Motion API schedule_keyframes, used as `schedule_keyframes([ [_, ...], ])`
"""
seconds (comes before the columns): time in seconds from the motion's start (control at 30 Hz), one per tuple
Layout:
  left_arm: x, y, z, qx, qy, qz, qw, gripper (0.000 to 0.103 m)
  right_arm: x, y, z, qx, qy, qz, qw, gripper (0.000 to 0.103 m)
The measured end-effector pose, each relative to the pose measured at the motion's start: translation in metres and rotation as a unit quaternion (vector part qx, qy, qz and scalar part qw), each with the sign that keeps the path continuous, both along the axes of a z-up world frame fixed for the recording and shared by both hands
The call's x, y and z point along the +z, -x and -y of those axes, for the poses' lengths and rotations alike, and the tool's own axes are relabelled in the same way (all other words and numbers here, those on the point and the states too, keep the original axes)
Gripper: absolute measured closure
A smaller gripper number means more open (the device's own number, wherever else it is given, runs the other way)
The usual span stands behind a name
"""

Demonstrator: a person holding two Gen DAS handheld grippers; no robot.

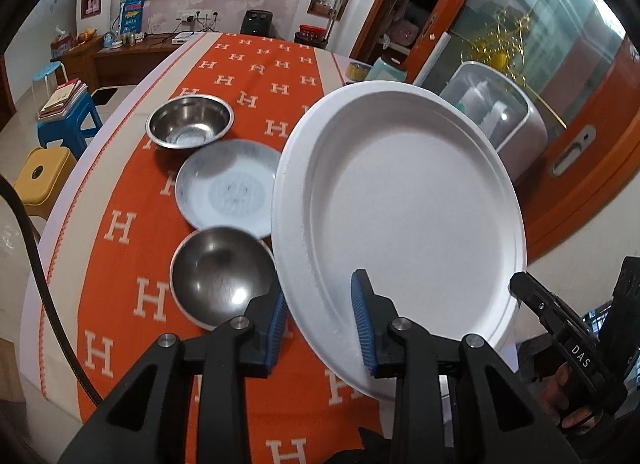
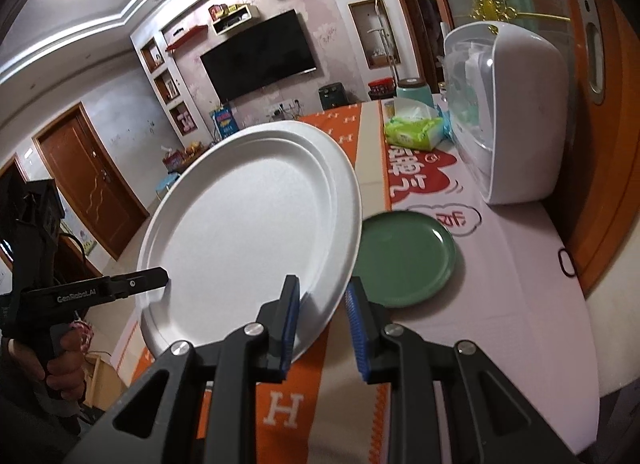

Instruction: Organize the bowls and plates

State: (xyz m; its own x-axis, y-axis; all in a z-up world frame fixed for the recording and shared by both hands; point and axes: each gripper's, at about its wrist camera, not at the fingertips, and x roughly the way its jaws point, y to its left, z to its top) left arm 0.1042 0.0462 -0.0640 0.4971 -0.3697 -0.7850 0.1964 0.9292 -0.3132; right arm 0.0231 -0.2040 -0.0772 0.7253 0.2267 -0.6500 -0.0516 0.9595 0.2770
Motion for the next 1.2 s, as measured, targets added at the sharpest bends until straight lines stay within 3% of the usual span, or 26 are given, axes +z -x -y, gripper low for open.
schedule_keyframes([
  [0.57, -0.039, 0.050, 0.018, -0.031, -0.049, -0.045, 0.9973, 0.073, -0.035, 0.050, -0.001, -0.018, 0.010, -0.081, 0.997, 0.076],
  [1.2, -0.096, 0.090, 0.014, -0.028, -0.071, -0.126, 0.9890, 0.073, -0.087, 0.075, -0.012, -0.003, 0.024, -0.191, 0.981, 0.074],
])
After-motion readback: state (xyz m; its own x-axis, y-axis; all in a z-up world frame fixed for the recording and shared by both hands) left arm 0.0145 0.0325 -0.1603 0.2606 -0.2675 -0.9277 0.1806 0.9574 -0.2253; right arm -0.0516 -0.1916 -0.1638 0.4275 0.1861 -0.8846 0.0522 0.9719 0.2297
